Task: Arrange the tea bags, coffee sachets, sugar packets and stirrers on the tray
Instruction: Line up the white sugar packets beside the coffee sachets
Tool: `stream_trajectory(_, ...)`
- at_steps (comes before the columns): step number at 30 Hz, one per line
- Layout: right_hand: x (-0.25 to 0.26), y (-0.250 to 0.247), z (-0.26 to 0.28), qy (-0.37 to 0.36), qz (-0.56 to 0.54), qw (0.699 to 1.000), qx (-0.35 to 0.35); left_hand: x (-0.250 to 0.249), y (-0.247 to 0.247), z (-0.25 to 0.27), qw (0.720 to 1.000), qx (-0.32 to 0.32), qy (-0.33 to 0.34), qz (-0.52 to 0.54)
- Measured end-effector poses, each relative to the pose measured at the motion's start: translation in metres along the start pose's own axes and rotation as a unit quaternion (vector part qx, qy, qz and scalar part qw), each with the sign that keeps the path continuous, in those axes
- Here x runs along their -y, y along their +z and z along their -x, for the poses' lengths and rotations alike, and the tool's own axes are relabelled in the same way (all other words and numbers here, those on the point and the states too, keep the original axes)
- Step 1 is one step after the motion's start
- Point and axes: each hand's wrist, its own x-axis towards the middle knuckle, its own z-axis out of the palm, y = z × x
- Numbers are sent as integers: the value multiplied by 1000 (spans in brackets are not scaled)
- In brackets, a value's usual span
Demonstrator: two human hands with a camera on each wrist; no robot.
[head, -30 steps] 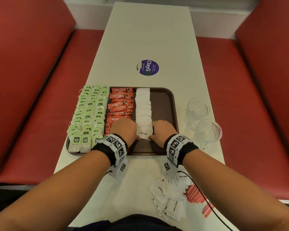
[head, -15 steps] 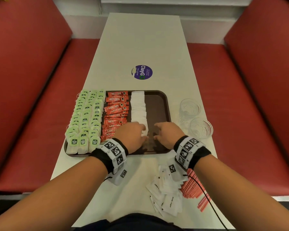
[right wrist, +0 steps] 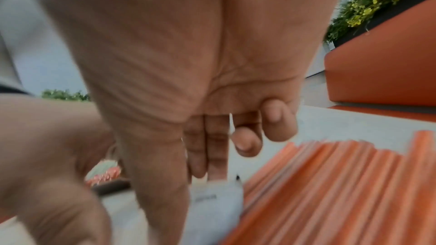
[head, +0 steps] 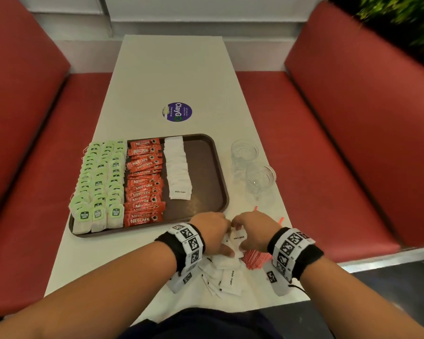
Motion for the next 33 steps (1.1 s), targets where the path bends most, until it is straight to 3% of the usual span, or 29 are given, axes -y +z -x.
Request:
stream_trajectory(12,-2,5,-3,24,-77,993,-91,4,-20,2,998,-11,-32,53)
stream_trajectory(22,6,-4,1,-9,-205,969,-137,40,-33,35,978,-96,-59,178)
stream_trajectory(28,17,-19,0,-55,-323,930,-165,59,-43,53,952,-162,-57,254)
stream_trajectory(33,30,-30,-9,-65,-322,931,-159,65,-51,62,950,-170,-61,254)
